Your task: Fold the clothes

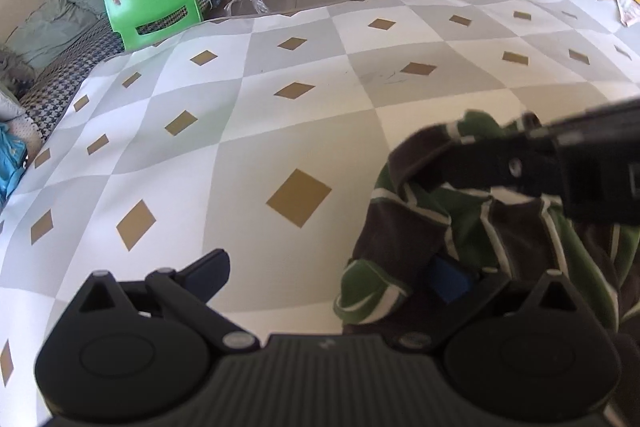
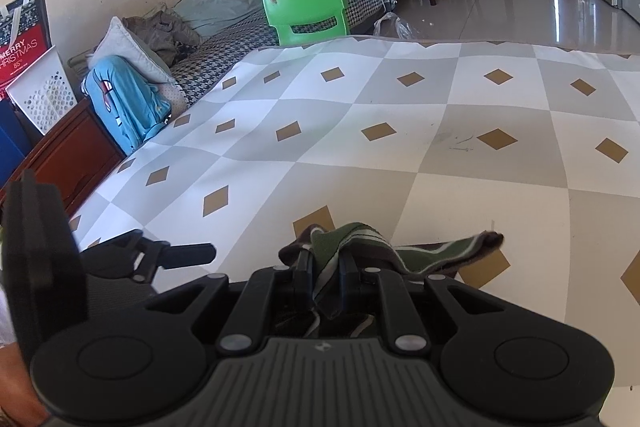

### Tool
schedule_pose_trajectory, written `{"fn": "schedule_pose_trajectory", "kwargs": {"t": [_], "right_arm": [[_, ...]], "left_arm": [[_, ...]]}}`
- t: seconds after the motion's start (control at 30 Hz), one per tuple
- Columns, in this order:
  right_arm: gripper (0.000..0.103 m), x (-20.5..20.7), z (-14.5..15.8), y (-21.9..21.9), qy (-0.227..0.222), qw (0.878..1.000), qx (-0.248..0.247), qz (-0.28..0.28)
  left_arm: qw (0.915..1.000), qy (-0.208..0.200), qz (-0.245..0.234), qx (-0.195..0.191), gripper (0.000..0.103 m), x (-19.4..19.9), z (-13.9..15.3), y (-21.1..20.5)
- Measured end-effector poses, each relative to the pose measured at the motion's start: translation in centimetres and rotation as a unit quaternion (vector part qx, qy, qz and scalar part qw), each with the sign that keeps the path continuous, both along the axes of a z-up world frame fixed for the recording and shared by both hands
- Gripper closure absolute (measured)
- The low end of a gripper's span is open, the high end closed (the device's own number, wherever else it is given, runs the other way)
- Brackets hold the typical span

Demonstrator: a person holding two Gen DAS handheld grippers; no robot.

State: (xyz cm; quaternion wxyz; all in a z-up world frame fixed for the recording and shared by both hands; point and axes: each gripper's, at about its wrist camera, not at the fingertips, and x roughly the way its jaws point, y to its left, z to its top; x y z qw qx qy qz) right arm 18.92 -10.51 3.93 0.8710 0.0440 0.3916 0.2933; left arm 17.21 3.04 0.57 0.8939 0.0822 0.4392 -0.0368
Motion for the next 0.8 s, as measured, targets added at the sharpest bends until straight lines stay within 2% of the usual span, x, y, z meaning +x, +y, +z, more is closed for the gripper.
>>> {"fn": "schedule_pose_trajectory", "kwargs": {"t": [0.1, 0.17, 0.47, 0.57, 0.63, 0.73, 0.77, 0.8], "right_arm": [[0.089, 0.1, 0.0, -0.3, 0.0, 1.0, -0.001, -0.007], [0.089, 0.3, 0.1, -0.7, 0.003, 1.0, 0.005, -0.015], [0.089, 0.4, 0.6, -1.6, 0.007, 0.999, 0.027, -0.027], [0.089, 0.3, 0.9, -1.9, 0.009, 0.999, 0.038, -0.029], [0.088, 0.2, 0.9, -1.9, 0.012, 0.999, 0.04, -0.026], [0.088, 0.0, 1.0, -1.9, 0.019, 0.999, 0.036, -0.021], [0.087, -0.1, 1.0, -1.9, 0.021, 0.999, 0.034, -0.019], [0.085, -0.3, 0.9, -2.1, 0.024, 0.999, 0.027, -0.019]], "left_arm": [[0.9977, -0.002, 0.004, -0.067, 0.0, 0.3, 1.3, 0.8], [0.9969, 0.001, -0.003, -0.079, 0.0, 0.4, 1.5, 0.7], [0.9996, 0.006, -0.006, -0.026, 0.0, 1.0, -0.4, -0.1], [0.9999, 0.005, 0.012, -0.003, 0.0, 1.3, -0.9, -0.3], [0.9994, 0.004, 0.034, -0.01, 0.002, 1.5, -1.1, 0.0], [0.9968, 0.009, 0.068, -0.041, 0.022, 2.0, -1.2, 0.8], [0.9958, 0.013, 0.077, -0.048, 0.033, 2.1, -1.3, 1.1], [0.995, 0.02, 0.084, -0.052, 0.04, 2.2, -1.5, 1.3]]}}
